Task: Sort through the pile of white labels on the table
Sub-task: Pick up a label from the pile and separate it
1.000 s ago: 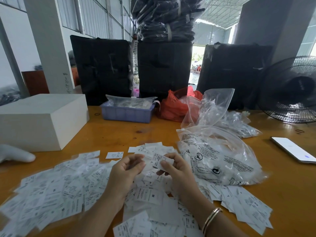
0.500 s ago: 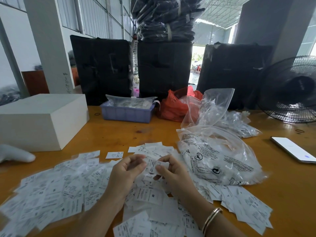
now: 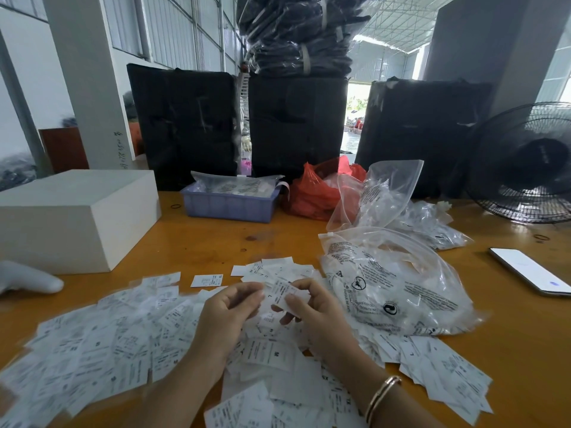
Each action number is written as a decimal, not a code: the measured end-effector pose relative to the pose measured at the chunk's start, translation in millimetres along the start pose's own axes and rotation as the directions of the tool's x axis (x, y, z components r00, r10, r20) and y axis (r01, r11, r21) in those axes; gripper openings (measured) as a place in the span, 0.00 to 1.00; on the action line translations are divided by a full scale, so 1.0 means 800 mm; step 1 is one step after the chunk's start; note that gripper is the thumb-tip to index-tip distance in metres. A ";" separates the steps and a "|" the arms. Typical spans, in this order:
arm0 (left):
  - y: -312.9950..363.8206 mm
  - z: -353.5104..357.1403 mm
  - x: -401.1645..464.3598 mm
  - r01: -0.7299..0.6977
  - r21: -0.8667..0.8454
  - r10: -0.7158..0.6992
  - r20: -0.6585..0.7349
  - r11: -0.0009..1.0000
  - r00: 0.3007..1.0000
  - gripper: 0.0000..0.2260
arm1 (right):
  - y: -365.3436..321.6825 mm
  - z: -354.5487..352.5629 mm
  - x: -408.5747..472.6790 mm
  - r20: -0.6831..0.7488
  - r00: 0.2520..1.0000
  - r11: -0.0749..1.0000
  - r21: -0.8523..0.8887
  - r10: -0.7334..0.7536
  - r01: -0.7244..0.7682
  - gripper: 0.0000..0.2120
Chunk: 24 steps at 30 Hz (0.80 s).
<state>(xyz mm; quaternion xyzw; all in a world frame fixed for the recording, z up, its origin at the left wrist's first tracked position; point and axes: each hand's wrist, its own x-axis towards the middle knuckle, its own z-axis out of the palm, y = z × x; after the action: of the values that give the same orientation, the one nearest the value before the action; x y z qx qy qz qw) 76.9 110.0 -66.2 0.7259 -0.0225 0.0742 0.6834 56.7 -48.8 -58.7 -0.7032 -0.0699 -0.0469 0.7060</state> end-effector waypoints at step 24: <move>0.008 -0.001 -0.005 0.086 -0.117 -0.082 0.040 0.989 0.996 0.14 | 0.003 0.004 0.002 0.058 0.997 0.995 -0.089 0.041 -0.036 0.02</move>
<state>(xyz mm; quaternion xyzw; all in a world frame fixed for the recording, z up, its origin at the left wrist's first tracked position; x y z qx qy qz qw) 72.2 110.2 -60.0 0.6854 -0.0082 0.0312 0.7275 58.3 -45.8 -61.0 -0.7359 -0.0752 -0.0153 0.6727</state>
